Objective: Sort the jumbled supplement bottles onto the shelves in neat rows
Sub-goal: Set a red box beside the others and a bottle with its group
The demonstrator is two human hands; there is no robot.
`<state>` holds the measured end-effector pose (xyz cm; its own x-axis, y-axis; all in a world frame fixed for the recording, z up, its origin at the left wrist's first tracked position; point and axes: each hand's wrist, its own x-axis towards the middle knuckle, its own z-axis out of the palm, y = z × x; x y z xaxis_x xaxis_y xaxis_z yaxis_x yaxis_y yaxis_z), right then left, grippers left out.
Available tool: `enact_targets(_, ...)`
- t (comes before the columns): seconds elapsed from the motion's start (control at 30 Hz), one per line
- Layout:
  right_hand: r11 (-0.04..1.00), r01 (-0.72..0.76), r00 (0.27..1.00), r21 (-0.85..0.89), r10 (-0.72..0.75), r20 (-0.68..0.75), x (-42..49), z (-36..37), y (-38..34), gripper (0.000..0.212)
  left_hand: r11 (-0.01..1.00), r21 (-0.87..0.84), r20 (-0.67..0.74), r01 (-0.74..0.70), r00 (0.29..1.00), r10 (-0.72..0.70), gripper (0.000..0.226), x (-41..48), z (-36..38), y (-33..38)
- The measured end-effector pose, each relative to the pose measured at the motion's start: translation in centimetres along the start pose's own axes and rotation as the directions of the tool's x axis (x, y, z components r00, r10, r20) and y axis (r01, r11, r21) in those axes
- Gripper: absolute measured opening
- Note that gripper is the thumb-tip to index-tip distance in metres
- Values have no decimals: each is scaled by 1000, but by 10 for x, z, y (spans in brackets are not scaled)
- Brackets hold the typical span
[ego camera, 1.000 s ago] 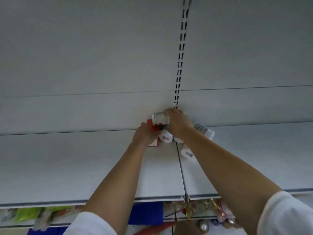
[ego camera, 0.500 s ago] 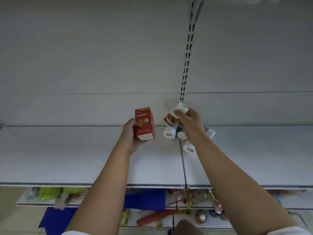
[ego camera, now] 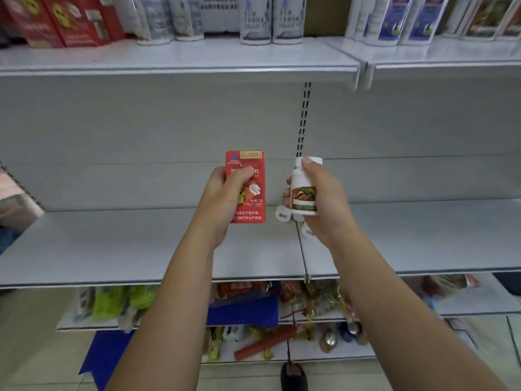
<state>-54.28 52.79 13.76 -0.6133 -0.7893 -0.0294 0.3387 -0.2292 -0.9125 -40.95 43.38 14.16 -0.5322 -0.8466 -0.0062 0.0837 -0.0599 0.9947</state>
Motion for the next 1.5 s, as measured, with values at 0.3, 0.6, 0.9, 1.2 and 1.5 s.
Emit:
enact_targets(0.3,955,265,963,-132,-255,90,-62,28,-86,37,950,-5,133,-312,941,310,40,-52,12,93)
enact_targets(0.6,913,401,909,-80,-386,156,-54,32,-153,22,912,68,124,-404,911,394,55,-44,42,146)
enact_targets(0.9,890,451,884,-63,-436,166,-21,-35,-215,19,877,10,211,-481,858,468,62,-18,144,174)
enact_targets(1.2,766,502,849,-402,-525,61,46,-173,-314,24,867,186,299,-462,867,398,57,44,291,190)
enact_targets(1.5,479,329,903,-814,-413,122,118,-263,-372,25,800,453,273,-394,915,297,57,84,360,191)
